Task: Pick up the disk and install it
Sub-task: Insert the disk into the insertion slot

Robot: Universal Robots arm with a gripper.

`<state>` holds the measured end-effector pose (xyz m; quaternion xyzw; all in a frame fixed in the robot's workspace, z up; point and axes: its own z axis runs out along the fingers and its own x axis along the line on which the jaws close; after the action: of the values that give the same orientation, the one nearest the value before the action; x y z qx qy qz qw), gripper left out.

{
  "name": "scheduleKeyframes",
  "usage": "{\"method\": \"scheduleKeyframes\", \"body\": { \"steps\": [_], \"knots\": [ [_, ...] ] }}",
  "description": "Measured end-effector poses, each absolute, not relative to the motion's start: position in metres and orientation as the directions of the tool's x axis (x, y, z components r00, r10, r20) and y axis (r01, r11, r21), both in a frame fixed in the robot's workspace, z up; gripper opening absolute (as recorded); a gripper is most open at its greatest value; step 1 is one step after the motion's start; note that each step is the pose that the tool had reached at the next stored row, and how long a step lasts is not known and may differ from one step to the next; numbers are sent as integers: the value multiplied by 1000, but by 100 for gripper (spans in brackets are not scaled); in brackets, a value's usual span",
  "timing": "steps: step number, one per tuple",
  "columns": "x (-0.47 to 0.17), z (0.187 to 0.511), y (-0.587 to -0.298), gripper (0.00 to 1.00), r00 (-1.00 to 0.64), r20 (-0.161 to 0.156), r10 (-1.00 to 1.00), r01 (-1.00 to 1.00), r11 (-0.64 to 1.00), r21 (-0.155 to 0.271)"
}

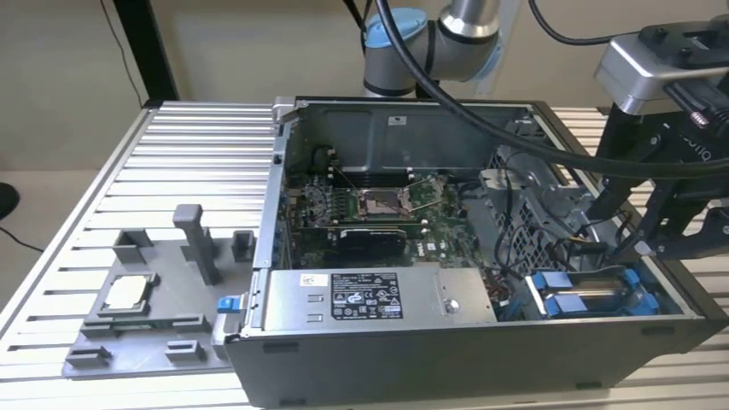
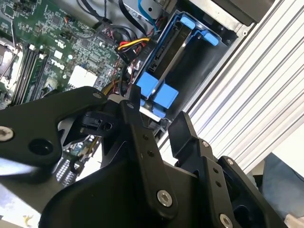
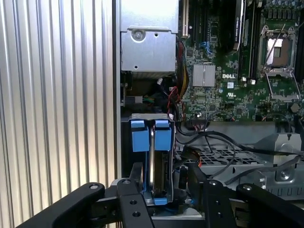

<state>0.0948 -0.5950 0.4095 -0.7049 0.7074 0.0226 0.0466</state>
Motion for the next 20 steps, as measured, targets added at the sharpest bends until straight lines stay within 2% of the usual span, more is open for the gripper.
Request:
{"method": "scheduleKeyframes", "body": {
  "steps": [7, 15, 20],
  "knots": [
    [95, 409, -595, 100, -2, -98, -995, -999, 5, -34],
    [99, 403, -595, 100, -1, -133, -991, -999, 7, -40],
    [103, 397, -595, 100, -20, -135, -991, -999, 26, -42]
  ]
}}
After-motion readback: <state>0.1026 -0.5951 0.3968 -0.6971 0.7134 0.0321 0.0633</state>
